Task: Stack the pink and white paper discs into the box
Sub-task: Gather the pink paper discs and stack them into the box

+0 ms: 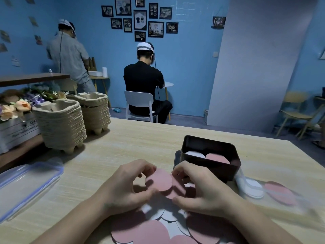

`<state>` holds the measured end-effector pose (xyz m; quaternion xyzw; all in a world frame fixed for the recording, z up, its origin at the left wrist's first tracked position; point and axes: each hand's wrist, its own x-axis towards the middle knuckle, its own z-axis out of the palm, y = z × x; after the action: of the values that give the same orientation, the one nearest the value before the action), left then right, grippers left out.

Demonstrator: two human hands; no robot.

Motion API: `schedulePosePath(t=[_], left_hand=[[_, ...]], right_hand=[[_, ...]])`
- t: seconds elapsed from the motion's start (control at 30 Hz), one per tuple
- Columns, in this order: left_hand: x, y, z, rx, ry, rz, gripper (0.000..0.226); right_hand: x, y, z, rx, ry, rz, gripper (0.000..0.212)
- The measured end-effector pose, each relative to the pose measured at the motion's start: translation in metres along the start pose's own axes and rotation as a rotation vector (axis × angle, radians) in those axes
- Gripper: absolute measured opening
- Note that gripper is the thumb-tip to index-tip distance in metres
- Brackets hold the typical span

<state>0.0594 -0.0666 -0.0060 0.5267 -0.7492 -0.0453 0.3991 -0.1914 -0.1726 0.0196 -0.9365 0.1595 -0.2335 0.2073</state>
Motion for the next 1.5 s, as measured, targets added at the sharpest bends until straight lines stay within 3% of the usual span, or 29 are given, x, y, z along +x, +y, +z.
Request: schedulePosePath(t=[0.4, 0.63, 0.83, 1.03, 1.2, 1.5], left_hand=[[0.002, 0.002, 0.019, -0.309, -0.014, -0.174, 0.031], [0.003, 0.001, 0.018, -0.163, 0.031, -0.095, 0.024], [0.005, 0.001, 0.020, -0.158, 0.082, -0.066, 0.025], [0.003, 0.004, 0.023, -0.154, 0.026, -0.019, 0.031], [0.001, 0.003, 0.019, -0.153, 0.036, -0.027, 0.039], [0.001, 0.000, 0.016, -0.016, 0.086, 0.094, 0.020]], right_hand=[[0.000, 0.009, 0.007, -0.005, 0.118, -0.027, 0.044], [0.004, 0.018, 0.018, 0.009, 0.107, -0.043, 0.036], [0.004, 0.025, 0.020, -0.012, 0.071, -0.031, 0.045], [0.006, 0.021, 0.020, 0.034, 0.049, -0.074, 0.049], [0.004, 0.022, 0.019, 0.035, 0.080, -0.067, 0.039], [0.001, 0.013, 0.012, -0.035, 0.059, -0.061, 0.029]])
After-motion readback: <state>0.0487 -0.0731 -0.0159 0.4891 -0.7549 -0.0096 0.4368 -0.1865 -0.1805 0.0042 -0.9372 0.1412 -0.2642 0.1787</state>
